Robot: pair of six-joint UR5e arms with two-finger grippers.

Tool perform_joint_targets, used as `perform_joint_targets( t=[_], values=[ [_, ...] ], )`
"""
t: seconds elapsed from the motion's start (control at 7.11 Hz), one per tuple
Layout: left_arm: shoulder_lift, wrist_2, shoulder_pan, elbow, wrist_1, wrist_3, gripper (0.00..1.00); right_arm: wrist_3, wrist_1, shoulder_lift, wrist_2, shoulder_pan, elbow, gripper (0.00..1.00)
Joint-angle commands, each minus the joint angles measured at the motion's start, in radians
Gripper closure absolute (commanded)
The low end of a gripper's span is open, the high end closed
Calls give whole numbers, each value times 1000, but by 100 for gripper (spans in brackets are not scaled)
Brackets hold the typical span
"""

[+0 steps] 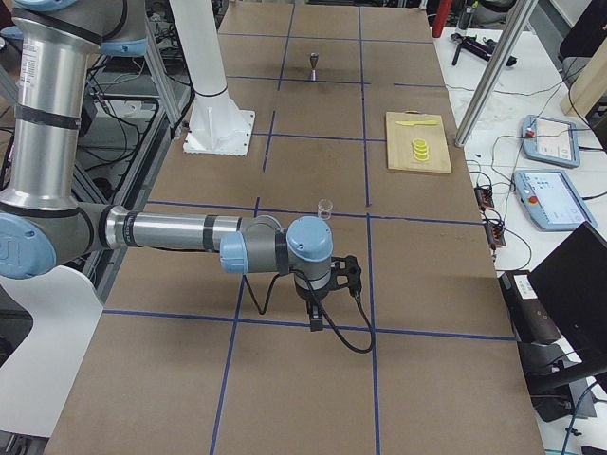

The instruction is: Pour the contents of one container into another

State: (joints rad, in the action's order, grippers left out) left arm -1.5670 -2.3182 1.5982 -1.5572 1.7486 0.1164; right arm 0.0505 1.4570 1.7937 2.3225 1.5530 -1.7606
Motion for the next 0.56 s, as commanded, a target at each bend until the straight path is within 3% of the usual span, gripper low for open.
perform_joint_targets(
  t=[0.0, 0.42],
  values=[
    [1, 0, -1, 5, -11, -3, 0, 8, -9, 29, 0, 1, 6, 0],
    [2, -27, 2, -39, -127, 5, 0, 6, -7, 29, 5, 1, 7, 0]
  ],
)
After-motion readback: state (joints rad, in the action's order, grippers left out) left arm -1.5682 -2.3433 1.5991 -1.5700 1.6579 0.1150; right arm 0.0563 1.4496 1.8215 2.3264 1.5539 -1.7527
